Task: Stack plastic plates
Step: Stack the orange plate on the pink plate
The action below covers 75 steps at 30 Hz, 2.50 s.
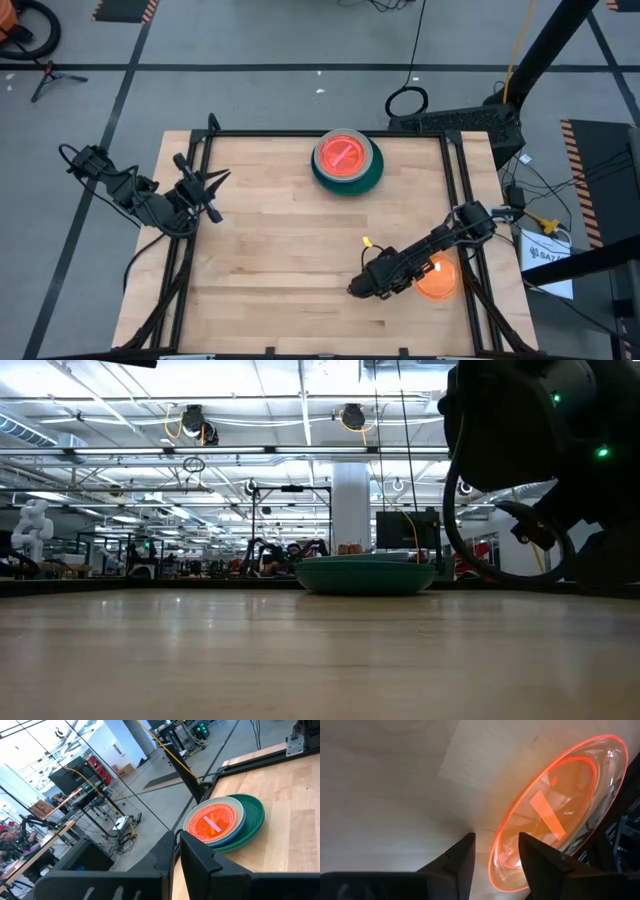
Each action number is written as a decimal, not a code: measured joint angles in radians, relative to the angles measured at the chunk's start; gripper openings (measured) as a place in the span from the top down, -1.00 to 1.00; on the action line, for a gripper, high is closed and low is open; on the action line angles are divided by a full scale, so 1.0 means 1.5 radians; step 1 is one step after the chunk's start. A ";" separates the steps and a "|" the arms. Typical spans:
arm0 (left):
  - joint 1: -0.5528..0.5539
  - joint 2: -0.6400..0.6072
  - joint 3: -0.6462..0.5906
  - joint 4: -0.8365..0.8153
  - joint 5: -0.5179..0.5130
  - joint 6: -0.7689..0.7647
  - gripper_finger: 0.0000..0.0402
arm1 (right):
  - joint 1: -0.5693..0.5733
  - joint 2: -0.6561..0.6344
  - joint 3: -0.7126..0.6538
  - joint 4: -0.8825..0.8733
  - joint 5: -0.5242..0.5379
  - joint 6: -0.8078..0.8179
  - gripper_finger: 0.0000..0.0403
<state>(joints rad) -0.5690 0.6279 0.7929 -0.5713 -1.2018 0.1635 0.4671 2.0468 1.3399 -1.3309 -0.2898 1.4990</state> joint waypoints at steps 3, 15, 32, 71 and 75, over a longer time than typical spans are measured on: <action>0.000 0.000 0.000 0.000 0.000 0.000 0.83 | 0.000 0.000 -0.002 0.001 -0.001 0.000 0.36; 0.000 0.000 0.000 0.000 0.000 0.000 0.83 | 0.000 0.000 -0.003 0.017 0.001 0.000 0.85; 0.000 0.000 0.000 0.000 0.000 0.001 0.83 | -0.005 0.001 0.125 -0.137 0.076 -0.005 0.99; 0.000 0.000 0.000 0.035 0.000 0.029 0.83 | -0.366 0.001 0.354 -0.023 0.473 -1.126 1.00; 0.000 0.000 0.000 0.035 0.000 0.033 0.83 | -0.418 0.000 0.350 0.012 0.473 -1.137 1.00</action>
<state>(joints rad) -0.5690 0.6277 0.7931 -0.5190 -1.2022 0.2125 -0.1600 2.0474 1.8643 -1.3135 0.4201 -0.2063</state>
